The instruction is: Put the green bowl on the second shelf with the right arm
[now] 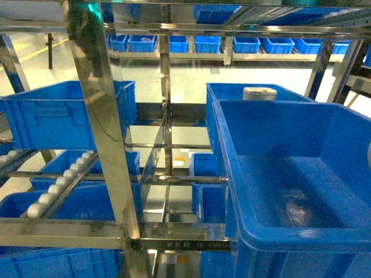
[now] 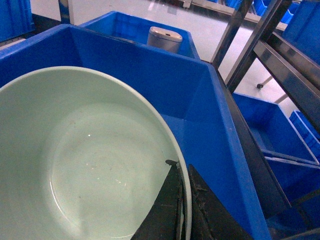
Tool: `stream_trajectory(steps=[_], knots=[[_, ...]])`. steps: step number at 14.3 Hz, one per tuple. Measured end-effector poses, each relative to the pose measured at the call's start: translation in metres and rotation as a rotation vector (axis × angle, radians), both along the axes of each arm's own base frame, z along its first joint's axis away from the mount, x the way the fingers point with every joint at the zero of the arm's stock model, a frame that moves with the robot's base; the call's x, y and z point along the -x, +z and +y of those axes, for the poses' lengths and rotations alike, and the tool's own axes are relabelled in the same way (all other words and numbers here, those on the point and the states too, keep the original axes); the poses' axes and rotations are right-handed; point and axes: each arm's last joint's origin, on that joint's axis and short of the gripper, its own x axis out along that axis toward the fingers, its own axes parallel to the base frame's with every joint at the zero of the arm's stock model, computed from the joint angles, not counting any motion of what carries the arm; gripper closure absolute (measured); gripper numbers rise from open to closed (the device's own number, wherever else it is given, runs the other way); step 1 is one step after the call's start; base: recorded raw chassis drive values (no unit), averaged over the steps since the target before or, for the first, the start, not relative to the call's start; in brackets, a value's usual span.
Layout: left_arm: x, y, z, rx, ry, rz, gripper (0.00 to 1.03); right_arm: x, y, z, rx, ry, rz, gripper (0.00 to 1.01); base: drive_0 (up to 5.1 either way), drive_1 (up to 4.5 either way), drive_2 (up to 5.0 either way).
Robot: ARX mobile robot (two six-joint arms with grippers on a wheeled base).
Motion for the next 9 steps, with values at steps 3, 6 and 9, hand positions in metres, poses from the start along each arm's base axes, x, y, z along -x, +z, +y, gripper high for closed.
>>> stream_trajectory(steps=[3,6,9], knots=[[0.000,0.000,0.000,0.000,0.000,0.000,0.05,-0.037,-0.015,-0.006,0.025,-0.004,0.032,0.99,0.0,0.00,0.0],[0.000,0.000,0.000,0.000,0.000,0.000,0.05,-0.079,-0.040,-0.013,0.045,-0.005,0.088,0.99,0.0,0.00,0.0],[0.000,0.000,0.000,0.000,0.000,0.000,0.05,-0.121,-0.058,-0.014,0.039,0.005,0.133,0.99,0.0,0.00,0.0]])
